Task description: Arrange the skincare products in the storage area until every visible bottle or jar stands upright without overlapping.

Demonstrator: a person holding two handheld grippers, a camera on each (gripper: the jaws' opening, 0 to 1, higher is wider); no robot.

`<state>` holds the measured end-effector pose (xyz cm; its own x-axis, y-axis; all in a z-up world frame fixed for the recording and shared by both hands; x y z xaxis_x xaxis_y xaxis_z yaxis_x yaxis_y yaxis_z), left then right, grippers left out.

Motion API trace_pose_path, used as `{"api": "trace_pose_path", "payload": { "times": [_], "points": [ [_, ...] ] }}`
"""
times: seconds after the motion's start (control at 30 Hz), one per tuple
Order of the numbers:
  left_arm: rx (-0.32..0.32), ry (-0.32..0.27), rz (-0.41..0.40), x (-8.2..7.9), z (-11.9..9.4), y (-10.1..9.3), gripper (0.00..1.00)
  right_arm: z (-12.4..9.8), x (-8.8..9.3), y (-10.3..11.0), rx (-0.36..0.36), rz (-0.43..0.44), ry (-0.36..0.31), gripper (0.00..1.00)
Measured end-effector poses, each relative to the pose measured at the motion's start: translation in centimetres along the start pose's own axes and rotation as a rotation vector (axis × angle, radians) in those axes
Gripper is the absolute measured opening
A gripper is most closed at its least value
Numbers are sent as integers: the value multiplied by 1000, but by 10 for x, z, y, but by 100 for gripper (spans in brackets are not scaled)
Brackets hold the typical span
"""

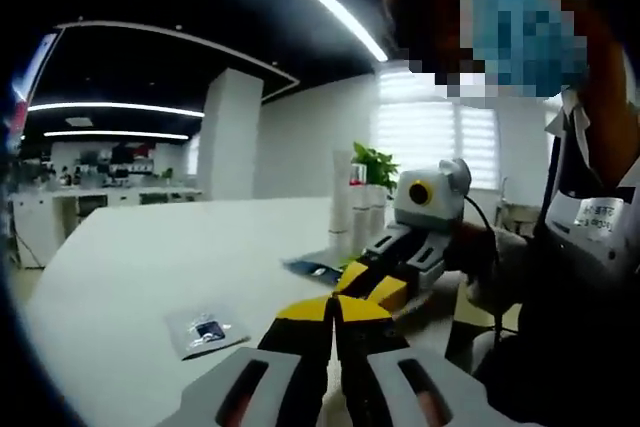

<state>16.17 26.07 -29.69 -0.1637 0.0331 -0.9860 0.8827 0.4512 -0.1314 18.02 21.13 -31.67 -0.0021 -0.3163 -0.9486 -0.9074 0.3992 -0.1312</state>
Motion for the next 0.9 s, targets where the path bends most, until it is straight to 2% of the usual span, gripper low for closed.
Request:
{"api": "trace_pose_path", "payload": {
  "times": [0.17, 0.33, 0.43, 0.73, 0.9],
  "points": [
    [-34, 36, 29, 3, 1, 7, 0, -4, -7, -5, 20, 56, -39, 1],
    [-78, 119, 121, 6, 7, 15, 0, -5, -5, -8, 39, 21, -17, 0],
    [-87, 144, 161, 6, 13, 17, 0, -7, -2, -11, 58, 3, -3, 0],
    [-92, 186, 181, 8, 30, 25, 1, -12, 7, -25, 130, -77, 50, 0],
    [-95, 202, 178, 9, 36, 28, 1, -13, 11, -30, 146, -100, 67, 0]
  ]
}}
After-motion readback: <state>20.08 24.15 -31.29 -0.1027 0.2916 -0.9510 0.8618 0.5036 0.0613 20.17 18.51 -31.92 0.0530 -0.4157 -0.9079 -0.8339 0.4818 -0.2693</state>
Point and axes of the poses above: the point that each gripper's makers call its tool centre point, and the gripper's own axes: z roughly forward along the fingers, y roughly to its left, x roughly out of its underside, the point moved 1 cm from there along -z, roughly backward along the fingers, and after that the axes turned 10 degrees about x, right-handed, at the moved point
